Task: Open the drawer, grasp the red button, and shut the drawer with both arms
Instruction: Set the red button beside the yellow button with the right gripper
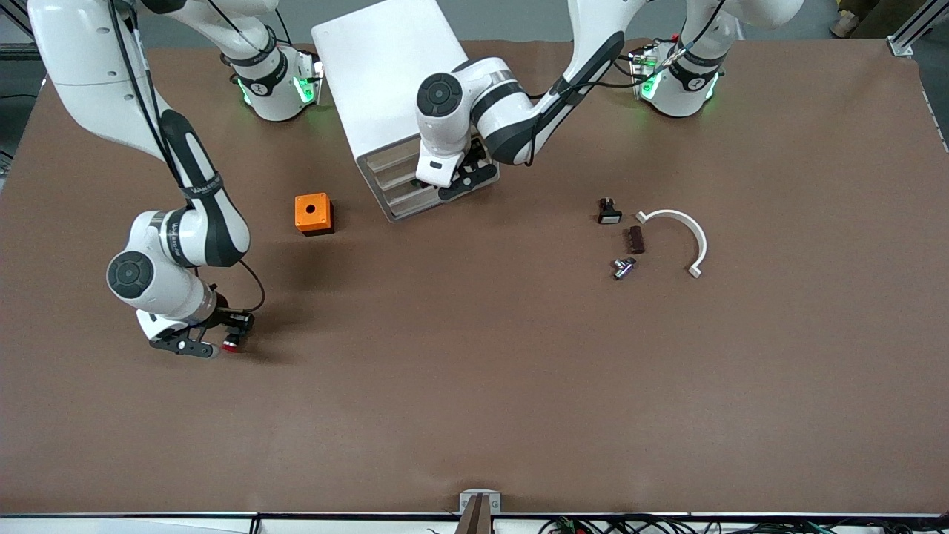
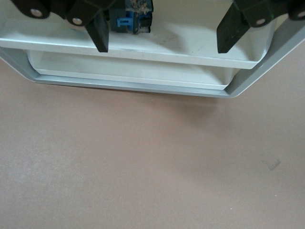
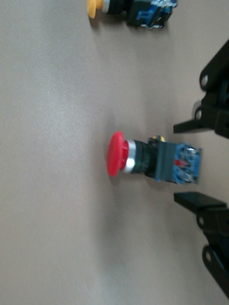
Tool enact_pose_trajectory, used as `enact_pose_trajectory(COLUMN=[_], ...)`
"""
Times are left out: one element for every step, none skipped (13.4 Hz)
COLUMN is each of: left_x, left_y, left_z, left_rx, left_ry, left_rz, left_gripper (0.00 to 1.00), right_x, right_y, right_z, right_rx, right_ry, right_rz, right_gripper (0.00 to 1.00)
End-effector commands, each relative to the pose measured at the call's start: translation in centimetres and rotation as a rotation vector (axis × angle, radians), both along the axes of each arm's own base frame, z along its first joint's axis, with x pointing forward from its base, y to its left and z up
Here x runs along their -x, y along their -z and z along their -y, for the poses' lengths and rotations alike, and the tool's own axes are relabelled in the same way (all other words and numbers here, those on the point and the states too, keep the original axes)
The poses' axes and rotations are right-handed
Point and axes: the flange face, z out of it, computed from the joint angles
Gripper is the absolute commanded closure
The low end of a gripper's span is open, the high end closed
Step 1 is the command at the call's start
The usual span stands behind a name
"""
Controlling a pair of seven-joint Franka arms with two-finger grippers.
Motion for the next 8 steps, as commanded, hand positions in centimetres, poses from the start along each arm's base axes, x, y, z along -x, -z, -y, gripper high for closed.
enact_pose_trajectory(left_x=[-3.5, -6.1, -8.7, -11.1, -13.3, -15.6, -17.2, -18.6], left_y=[-2.1, -2.9, -4.1, -5.2, -6.3, -7.4, -8.5, -9.3], left_z=[-2.4, -4.0, -5.8, -7.8, -9.8, -12.2, -14.2, -16.2], left_rx=[0.004, 0.017, 0.032, 0.045, 0.055, 0.062, 0.057, 0.034], left_ry=[-0.047, -0.07, -0.078, -0.095, -0.118, -0.149, -0.175, -0.19], left_rz=[0.046, 0.056, 0.073, 0.089, 0.105, 0.122, 0.131, 0.15], left_gripper=[0.0, 0.0, 0.0, 0.0, 0.0, 0.0, 0.0, 0.0], right_x=[0.0, -0.1, -0.1, 0.0, 0.1, 0.1, 0.1, 0.0], right_y=[-4.7, -5.3, -5.9, -6.8, -8.0, -9.5, -10.9, -12.5], right_z=[-1.5, -1.6, -2.1, -2.4, -2.7, -3.1, -3.6, -3.9], right_rx=[-0.005, -0.006, -0.006, -0.006, -0.006, -0.01, -0.012, -0.013], right_ry=[-0.029, -0.03, -0.04, -0.044, -0.048, -0.053, -0.06, -0.063], right_rz=[-0.021, -0.018, -0.01, -0.009, -0.016, -0.026, -0.04, -0.052], right_gripper=[0.0, 0.0, 0.0, 0.0, 0.0, 0.0, 0.0, 0.0])
